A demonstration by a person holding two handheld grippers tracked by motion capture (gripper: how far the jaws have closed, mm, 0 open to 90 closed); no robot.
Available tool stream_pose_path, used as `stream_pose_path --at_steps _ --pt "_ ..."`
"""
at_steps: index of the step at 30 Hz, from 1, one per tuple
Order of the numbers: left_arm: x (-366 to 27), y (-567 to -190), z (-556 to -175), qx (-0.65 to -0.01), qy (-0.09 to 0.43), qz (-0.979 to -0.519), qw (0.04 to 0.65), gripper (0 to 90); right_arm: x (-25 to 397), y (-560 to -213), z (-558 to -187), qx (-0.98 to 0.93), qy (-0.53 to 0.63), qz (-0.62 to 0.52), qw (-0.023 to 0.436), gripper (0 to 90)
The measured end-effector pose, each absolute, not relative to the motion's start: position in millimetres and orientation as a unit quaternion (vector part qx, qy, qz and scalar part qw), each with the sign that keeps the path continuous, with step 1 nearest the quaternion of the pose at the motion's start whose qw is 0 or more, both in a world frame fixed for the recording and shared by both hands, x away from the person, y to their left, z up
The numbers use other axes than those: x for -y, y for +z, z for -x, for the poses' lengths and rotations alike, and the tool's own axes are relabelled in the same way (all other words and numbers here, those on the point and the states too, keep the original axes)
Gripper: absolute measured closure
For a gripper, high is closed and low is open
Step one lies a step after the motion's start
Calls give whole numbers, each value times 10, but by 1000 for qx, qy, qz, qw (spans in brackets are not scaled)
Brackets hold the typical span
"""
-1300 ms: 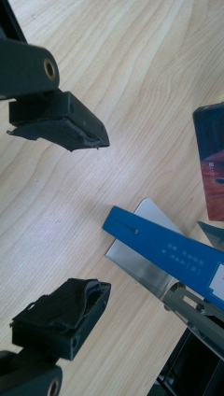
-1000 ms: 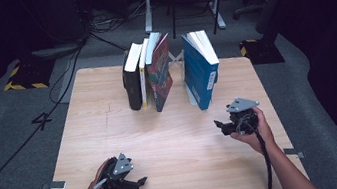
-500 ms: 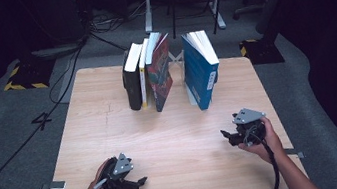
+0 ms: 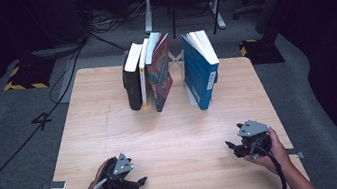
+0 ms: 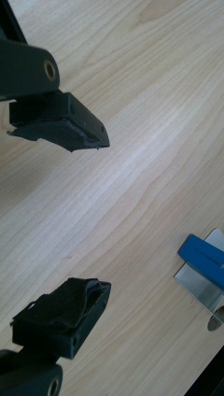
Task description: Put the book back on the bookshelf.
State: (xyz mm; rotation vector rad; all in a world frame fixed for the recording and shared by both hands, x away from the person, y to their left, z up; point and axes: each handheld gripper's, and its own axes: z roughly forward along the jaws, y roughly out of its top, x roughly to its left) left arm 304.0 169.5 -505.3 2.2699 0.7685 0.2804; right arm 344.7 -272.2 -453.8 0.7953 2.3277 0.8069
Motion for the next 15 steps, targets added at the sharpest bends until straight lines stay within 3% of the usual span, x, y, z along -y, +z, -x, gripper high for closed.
stream_pose_path --at_steps 15 --pt "-1694 -5053 -3038 -298 109 -879 356 148 2932 -4673 -3220 -867 288 -301 275 246"
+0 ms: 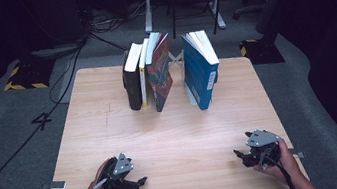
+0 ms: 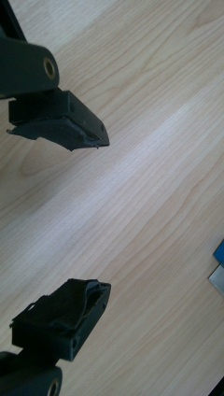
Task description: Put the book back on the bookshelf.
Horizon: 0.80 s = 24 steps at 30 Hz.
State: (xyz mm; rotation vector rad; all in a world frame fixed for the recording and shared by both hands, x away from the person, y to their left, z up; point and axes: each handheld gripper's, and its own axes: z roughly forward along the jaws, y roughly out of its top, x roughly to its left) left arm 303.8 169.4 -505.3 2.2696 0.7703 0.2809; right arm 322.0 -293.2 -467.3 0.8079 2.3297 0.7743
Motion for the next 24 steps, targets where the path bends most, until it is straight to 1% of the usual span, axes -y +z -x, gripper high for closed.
stream_pose_path --at_steps 11,24 --pt "-1694 -5053 -3038 -299 109 -879 356 148 3157 -4839 -3072 -862 281 -318 278 231" --pt "-1693 -5053 -3041 -298 111 -879 356 149 3532 -4939 -2944 -832 329 -372 247 231"
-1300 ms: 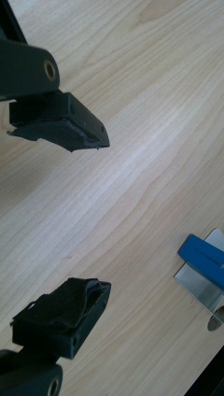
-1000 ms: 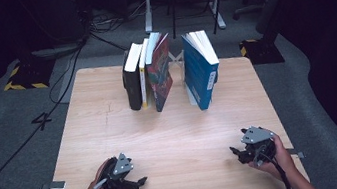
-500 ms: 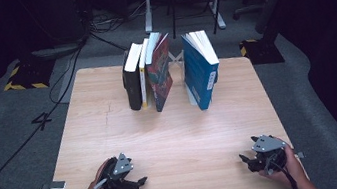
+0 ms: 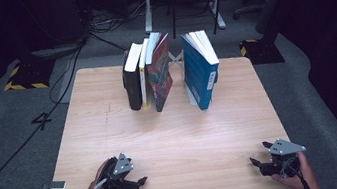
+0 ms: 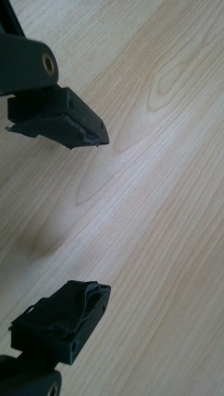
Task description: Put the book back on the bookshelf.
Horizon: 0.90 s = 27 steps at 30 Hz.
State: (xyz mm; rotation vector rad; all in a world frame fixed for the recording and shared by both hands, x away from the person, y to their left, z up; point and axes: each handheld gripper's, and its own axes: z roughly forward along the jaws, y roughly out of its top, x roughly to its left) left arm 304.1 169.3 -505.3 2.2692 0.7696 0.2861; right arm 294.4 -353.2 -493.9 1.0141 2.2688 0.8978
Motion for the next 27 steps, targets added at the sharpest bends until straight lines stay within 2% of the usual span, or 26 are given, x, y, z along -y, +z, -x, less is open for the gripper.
stream_pose_path --at_steps 12,18,27 --pt "-1695 -5053 -3032 -303 113 -877 355 151 3845 -4985 -2879 -809 338 -421 232 234" --pt "-1697 -5053 -3029 -304 113 -877 355 151 3957 -5052 -2880 -798 356 -441 204 214" --pt "-1698 -5052 -3033 -303 113 -877 355 150 3980 -5072 -2869 -794 364 -441 208 212"
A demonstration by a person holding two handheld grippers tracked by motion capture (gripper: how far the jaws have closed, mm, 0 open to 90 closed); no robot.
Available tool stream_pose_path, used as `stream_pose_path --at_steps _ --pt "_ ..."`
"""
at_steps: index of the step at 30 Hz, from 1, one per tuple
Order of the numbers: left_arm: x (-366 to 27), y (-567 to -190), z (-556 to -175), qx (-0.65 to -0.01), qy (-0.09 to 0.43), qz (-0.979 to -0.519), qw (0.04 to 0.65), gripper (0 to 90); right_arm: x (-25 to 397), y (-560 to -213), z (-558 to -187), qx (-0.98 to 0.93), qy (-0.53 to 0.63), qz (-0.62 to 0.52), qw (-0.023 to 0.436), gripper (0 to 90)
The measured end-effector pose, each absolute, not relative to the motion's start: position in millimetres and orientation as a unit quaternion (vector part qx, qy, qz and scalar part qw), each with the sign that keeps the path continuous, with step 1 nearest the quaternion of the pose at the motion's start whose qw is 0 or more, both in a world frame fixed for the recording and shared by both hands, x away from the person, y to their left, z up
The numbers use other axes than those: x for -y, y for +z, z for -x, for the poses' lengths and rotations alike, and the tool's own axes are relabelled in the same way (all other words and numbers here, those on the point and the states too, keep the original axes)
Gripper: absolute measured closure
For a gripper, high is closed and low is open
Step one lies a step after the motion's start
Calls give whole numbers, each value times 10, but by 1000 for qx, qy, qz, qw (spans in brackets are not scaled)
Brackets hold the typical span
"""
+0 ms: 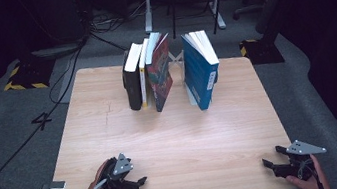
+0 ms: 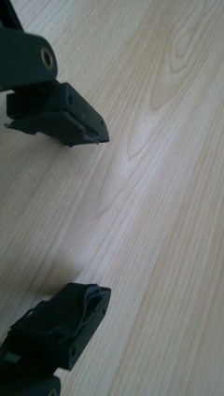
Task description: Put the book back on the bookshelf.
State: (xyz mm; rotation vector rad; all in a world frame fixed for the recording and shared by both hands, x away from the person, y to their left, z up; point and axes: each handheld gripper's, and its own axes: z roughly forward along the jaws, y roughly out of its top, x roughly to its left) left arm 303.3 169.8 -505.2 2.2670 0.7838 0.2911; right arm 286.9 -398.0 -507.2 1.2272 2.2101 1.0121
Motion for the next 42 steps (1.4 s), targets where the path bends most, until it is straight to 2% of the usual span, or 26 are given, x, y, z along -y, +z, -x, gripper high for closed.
stream_pose_path --at_steps 42 --pt "-1697 -5052 -3049 -301 111 -878 355 148 3984 -5064 -2895 -783 359 -462 210 220"
